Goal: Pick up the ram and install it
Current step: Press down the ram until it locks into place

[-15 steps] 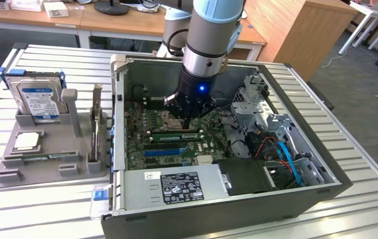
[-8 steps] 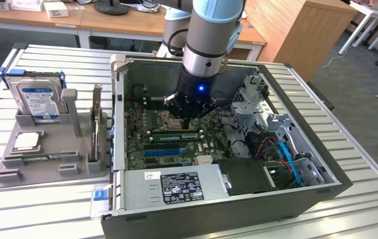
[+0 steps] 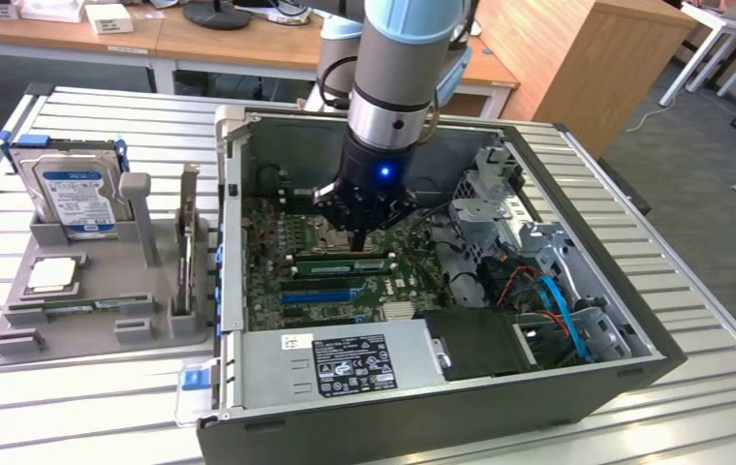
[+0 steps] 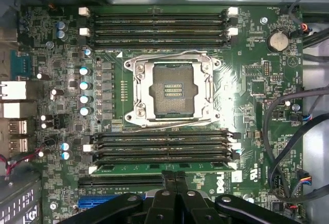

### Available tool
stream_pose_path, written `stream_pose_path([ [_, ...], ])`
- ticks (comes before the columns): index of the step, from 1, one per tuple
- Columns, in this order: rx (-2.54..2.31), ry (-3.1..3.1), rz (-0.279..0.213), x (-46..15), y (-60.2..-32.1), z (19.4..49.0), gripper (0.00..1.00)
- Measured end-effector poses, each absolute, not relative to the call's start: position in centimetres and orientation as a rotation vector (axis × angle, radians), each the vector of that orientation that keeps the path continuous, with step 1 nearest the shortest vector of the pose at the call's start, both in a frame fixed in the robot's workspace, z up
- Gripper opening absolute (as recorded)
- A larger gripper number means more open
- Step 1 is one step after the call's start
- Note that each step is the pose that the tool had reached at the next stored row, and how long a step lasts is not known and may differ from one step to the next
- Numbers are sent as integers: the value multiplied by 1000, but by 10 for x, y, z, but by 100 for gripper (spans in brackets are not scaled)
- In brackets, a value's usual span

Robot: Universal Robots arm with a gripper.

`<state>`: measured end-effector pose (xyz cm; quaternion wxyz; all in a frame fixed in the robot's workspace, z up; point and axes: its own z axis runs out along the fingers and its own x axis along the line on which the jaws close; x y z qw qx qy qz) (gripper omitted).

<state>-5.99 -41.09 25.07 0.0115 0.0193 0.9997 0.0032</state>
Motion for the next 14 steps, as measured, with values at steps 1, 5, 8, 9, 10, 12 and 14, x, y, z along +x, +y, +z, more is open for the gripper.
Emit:
stream_pose_path([
  [1, 60, 3118, 10, -60, -411, 252, 10],
  [5, 60, 3118, 10, -60, -411, 255, 10],
  [8, 61, 3118, 11, -60, -411, 257, 10],
  [9, 61, 3118, 11, -60, -411, 257, 10],
  [10, 61, 3118, 11, -60, -411, 257, 10],
  [12, 61, 3118, 10, -60, -411, 257, 10],
  [14, 61, 3118, 10, -60, -411, 257, 10],
])
